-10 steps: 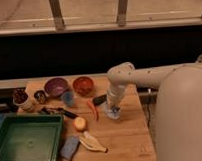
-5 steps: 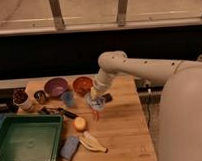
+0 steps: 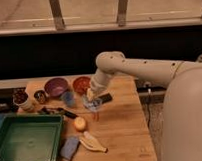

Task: Wipe tray with towel

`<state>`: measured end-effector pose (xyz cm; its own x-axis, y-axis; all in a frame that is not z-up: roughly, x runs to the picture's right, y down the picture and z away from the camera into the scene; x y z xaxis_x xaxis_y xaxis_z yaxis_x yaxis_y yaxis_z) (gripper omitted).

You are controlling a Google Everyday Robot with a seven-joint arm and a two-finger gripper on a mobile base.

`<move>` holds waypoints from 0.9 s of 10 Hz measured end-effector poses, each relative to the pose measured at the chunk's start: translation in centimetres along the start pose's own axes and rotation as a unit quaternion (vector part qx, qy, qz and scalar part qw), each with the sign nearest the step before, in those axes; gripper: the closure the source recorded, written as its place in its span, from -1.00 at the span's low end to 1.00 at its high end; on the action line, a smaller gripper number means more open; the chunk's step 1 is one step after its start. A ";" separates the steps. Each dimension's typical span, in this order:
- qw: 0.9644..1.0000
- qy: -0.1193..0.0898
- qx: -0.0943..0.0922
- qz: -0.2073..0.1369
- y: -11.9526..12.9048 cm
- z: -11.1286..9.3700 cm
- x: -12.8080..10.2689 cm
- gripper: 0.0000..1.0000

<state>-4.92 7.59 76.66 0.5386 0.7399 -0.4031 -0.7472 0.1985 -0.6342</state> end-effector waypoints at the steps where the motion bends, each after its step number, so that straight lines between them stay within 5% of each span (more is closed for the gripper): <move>1: 1.000 0.000 0.000 0.000 0.0 0.0 0.0 1.00; 3: 1.000 0.010 -0.002 -0.006 0.0 0.6 0.1 1.00; 5: 0.999 0.033 -0.014 -0.042 2.4 3.4 -0.5 1.00; 9: 0.988 0.060 -0.062 -0.129 10.6 7.9 -1.1 1.00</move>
<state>-16.55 13.99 75.61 0.7533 0.5912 -0.2879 -0.5292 0.2851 -0.7991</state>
